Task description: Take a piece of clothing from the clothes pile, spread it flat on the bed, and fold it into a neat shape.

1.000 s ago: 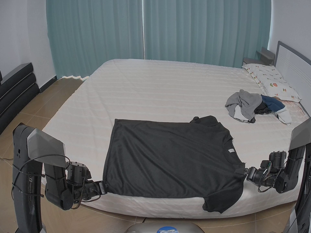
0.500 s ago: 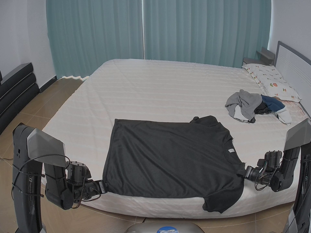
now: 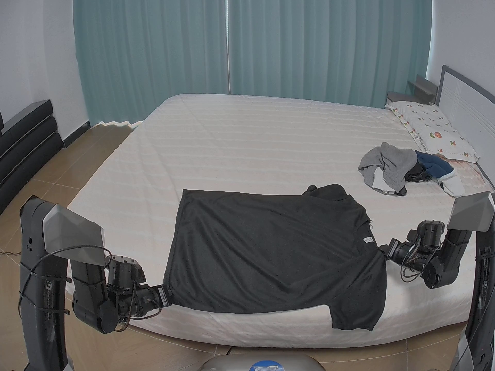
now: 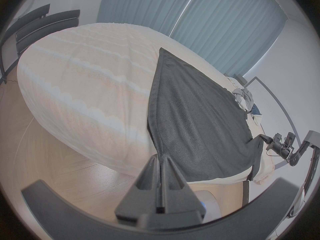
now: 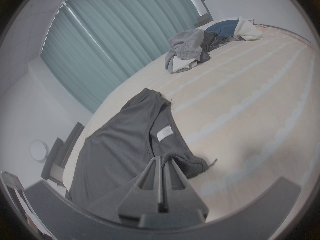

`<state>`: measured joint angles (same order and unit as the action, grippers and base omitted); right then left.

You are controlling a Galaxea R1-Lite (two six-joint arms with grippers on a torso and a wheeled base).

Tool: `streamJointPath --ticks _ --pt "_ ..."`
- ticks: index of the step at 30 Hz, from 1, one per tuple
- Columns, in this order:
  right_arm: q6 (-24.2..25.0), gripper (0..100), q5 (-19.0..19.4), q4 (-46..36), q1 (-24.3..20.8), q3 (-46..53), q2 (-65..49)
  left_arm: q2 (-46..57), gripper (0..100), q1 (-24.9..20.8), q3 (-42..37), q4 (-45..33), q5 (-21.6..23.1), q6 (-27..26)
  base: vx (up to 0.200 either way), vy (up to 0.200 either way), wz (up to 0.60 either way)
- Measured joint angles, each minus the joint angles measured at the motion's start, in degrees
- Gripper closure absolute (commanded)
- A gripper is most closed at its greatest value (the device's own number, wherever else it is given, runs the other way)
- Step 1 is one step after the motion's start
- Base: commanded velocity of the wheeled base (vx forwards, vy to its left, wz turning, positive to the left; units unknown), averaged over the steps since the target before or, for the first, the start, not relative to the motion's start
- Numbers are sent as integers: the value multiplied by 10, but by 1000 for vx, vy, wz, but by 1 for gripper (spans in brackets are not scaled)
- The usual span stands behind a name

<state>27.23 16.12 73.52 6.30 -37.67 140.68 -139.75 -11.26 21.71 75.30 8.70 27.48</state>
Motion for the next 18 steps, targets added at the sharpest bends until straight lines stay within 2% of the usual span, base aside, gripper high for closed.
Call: streamJointPath --ticks 6,10,11,18 --pt "83 100 2 8 -1 -39 17 0 100 0 0 0 0 0 0 0 0" --pt "93 100 11 2 -3 -44 26 0 100 0 0 0 0 0 0 0 0" --pt "93 0 13 2 -4 -44 28 0 100 0 0 0 0 0 0 0 0" --pt "94 0 55 5 2 -31 31 0 100 0 -2 0 0 0 0 0 0"
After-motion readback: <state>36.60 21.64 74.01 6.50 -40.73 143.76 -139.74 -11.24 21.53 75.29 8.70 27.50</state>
